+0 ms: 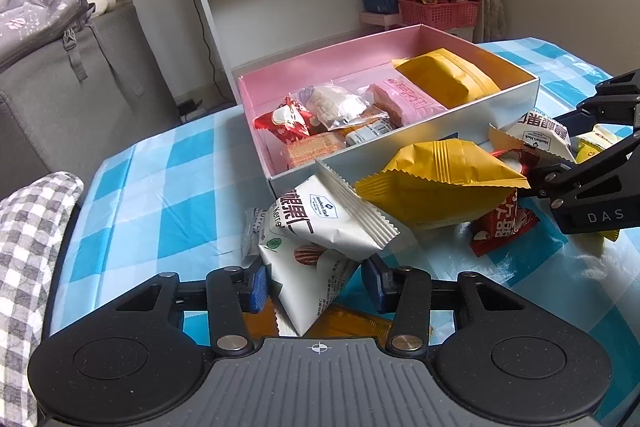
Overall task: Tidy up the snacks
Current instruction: 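Grasp a white pecan pack with left tool while right tool grasps another, then carry both white pecan packs into the pink box and open both tools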
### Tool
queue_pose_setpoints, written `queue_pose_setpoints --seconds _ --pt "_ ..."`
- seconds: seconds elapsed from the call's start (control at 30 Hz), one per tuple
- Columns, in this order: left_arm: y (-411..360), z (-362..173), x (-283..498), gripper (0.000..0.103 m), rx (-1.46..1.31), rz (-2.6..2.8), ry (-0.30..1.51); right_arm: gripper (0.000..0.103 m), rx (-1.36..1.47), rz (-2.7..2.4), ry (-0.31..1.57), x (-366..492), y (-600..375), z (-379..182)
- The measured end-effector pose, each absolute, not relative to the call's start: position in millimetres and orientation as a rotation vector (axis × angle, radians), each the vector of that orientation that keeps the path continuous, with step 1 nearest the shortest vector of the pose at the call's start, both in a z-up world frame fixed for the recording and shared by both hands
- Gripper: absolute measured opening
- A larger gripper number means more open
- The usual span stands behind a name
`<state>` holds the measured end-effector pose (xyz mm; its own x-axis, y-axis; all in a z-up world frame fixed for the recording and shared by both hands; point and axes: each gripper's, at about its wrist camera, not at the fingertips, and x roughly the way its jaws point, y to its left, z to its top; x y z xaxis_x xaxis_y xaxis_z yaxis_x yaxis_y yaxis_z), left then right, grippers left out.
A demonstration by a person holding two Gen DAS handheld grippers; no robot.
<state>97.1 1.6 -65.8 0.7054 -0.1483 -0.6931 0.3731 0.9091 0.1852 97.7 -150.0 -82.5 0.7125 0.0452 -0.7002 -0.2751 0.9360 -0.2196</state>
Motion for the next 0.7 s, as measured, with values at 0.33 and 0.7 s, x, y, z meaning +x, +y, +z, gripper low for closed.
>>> queue_pose_setpoints --seconds 0.33,0.7 --pt "11 -54 96 0.044 0.269 -0.320 0.746 0.053 -0.284 0.169 0.750 96 -157 -69" --pt "19 -38 89 0.043 0.218 -0.351 0.773 0.053 -0.157 0.152 0.728 90 -170 -49"
